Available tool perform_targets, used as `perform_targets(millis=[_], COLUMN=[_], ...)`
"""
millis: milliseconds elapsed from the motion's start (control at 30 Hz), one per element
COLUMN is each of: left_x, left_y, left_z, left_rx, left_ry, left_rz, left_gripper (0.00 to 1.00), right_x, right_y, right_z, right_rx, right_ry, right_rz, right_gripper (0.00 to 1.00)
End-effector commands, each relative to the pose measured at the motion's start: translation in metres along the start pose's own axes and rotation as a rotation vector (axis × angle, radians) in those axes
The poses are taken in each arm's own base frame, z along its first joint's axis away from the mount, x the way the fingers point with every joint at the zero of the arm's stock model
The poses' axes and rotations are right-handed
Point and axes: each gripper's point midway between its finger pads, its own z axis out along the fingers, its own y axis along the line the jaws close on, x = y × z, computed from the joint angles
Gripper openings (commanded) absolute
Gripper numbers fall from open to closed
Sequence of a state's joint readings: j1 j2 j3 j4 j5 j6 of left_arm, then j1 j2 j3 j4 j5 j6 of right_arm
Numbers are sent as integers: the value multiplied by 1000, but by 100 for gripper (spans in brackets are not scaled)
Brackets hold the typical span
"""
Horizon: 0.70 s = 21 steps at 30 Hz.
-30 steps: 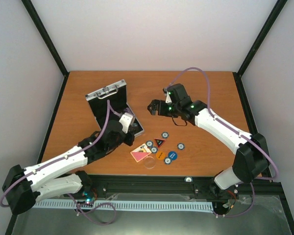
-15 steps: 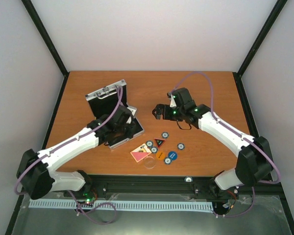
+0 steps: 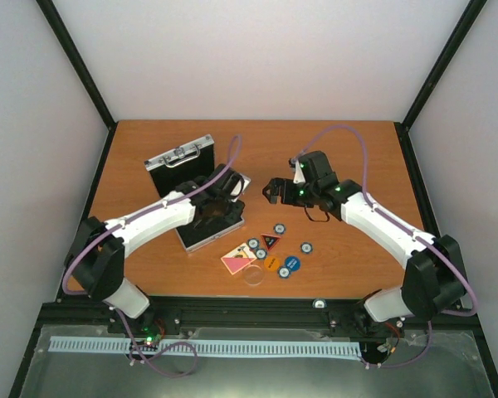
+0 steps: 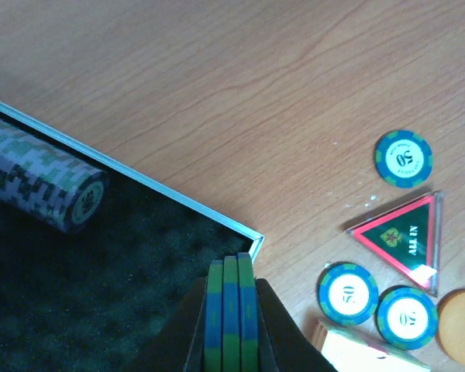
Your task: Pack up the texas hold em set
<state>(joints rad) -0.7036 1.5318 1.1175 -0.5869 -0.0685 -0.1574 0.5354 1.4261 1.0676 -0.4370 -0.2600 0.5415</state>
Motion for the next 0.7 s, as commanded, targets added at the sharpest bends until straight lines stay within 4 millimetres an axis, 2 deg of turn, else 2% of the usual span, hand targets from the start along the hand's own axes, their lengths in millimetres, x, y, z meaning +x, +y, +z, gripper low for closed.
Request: perform_targets(millis=[0,233,433,667], left_x=[-9,-6,-2,0], left_y=[-4,10,43,46], left_z=[1,7,12,23], left_rx=[48,29,-2,-8], left_ry=[18,65,101,136], left_rz=[65,83,27,65], left_gripper=[1,1,1,1], right_x=[-7,-7,-4,-6], right_y=[2,0,-3,-5], right_z=[-11,-10,-7,-9], right_rx=[-33,-43,-52,-51], right_ry=[-39,-34,-21,-22], right_rz=[-10,-6,8,10], right_gripper=[100,100,100,100])
